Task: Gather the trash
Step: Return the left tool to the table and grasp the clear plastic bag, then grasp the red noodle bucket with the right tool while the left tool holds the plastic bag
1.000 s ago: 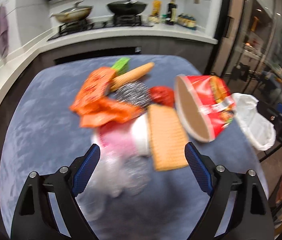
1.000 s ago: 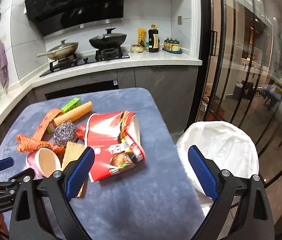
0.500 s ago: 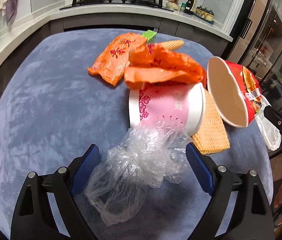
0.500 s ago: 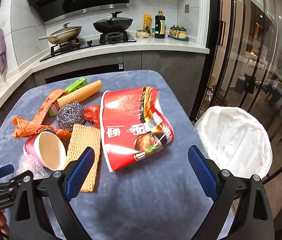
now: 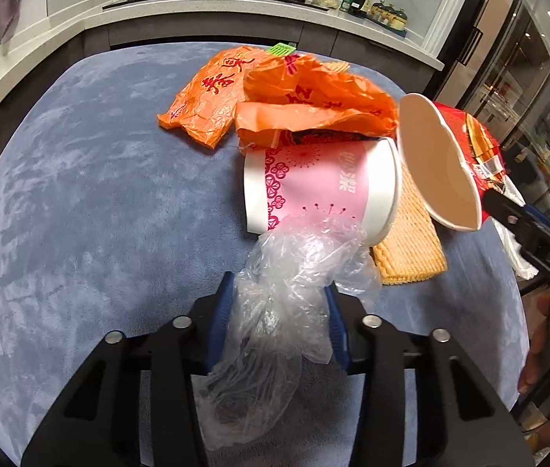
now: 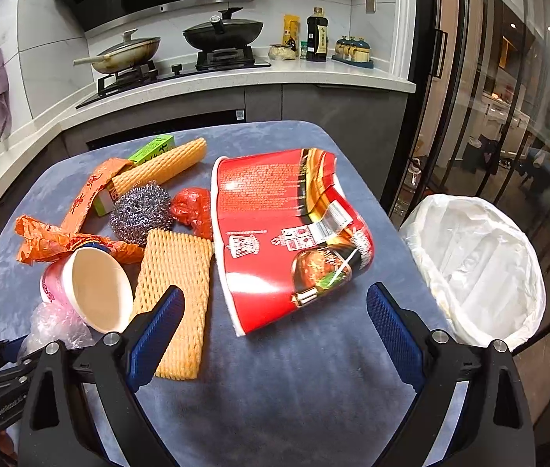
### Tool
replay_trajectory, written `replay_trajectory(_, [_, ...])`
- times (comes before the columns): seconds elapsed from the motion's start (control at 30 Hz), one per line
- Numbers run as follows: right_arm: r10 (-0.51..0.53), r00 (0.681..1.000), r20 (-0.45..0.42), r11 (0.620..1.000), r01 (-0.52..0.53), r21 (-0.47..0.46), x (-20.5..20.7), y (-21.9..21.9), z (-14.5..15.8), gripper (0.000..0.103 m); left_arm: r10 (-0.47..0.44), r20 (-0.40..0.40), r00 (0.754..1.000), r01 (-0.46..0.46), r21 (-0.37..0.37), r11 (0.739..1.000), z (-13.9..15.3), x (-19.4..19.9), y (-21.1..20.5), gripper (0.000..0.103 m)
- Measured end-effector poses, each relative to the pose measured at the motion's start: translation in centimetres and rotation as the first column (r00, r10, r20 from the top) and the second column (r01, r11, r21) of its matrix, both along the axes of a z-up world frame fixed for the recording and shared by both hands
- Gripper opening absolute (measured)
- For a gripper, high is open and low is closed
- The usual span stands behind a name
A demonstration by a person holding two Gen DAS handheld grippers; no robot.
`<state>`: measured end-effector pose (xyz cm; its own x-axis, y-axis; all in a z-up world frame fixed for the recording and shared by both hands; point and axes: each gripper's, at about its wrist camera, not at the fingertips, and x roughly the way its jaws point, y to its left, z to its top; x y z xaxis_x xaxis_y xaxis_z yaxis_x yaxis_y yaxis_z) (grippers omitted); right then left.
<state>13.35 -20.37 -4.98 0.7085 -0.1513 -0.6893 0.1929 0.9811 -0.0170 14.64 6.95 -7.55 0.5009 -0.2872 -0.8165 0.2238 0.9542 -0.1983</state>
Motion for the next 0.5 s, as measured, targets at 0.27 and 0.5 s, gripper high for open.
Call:
replay_trajectory(0.27, [-0.036, 0.999, -0.009, 0.999, 0.036, -0.022, 0.5, 0.4, -1.2, 0.091, 0.008, 0.022, 1.0, -0.008, -0.01, 1.0, 0.9, -0.6, 0.4, 0.034])
replay_trajectory(0.5, [-0.092, 0.996, -0.013, 0.996, 0.091, -0.019, 1.1, -0.6, -2.2, 0.091, 0.012, 0.009, 1.0, -0.012, -0.018, 1.0, 0.7, -0.4, 0.4, 0.034])
